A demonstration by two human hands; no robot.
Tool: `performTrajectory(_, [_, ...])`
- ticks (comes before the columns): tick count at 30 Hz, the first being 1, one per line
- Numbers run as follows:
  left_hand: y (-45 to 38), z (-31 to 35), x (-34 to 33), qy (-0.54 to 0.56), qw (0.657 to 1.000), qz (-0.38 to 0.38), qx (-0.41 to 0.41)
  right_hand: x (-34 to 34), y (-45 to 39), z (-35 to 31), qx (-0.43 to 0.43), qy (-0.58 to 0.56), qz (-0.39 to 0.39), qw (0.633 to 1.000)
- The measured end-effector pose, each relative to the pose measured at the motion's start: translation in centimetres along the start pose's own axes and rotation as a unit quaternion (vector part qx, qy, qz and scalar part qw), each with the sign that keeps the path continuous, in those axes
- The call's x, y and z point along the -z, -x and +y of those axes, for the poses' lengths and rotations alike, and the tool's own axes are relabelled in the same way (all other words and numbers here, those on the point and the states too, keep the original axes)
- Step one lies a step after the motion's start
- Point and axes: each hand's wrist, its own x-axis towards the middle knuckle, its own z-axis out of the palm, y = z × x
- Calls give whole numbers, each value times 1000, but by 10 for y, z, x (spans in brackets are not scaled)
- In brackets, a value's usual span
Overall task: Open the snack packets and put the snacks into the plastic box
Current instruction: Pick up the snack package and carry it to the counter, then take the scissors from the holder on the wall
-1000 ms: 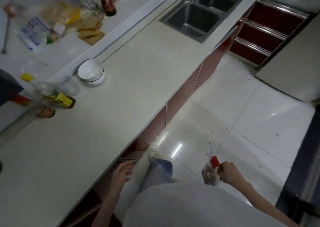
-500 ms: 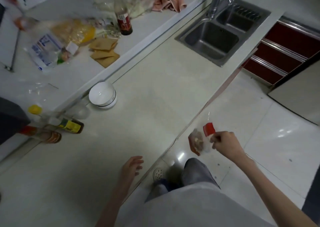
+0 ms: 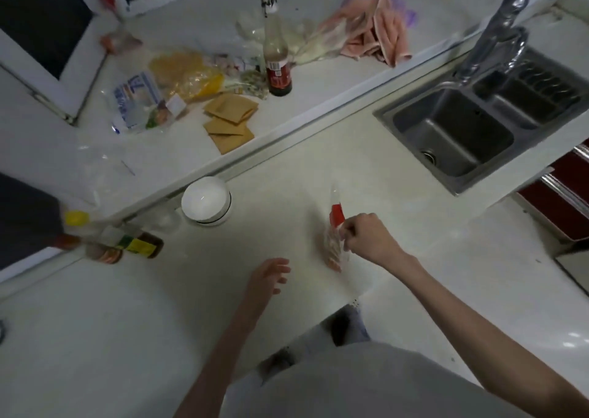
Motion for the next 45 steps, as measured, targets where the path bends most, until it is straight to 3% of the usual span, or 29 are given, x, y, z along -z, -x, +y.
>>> performTrajectory(9, [-28, 82, -46, 129, 987, 92, -28, 8, -63, -30, 108, 47, -121, 986])
performTrajectory(12, [-27, 85, -52, 131, 983, 125, -14, -3, -68, -29, 112, 83, -165, 976])
performTrajectory(16, [-30, 82, -59, 120, 983, 137, 22, -11, -73, -32, 92, 51, -206, 973])
performTrajectory(21, [-42, 95, -58, 110, 986, 116, 41, -8, -79, -39, 82, 29, -139, 987])
performTrajectory(26, [-59, 100, -53, -9, 990, 140, 21, -9, -74, -44, 65, 37, -108, 991])
performTrajectory(31, [-56, 87, -41, -107, 986, 128, 25, -21, -64, -53, 62, 38, -106, 992])
performTrajectory(45, [-66, 77, -3, -199, 973, 111, 29, -47, -59, -79, 81, 116, -153, 978])
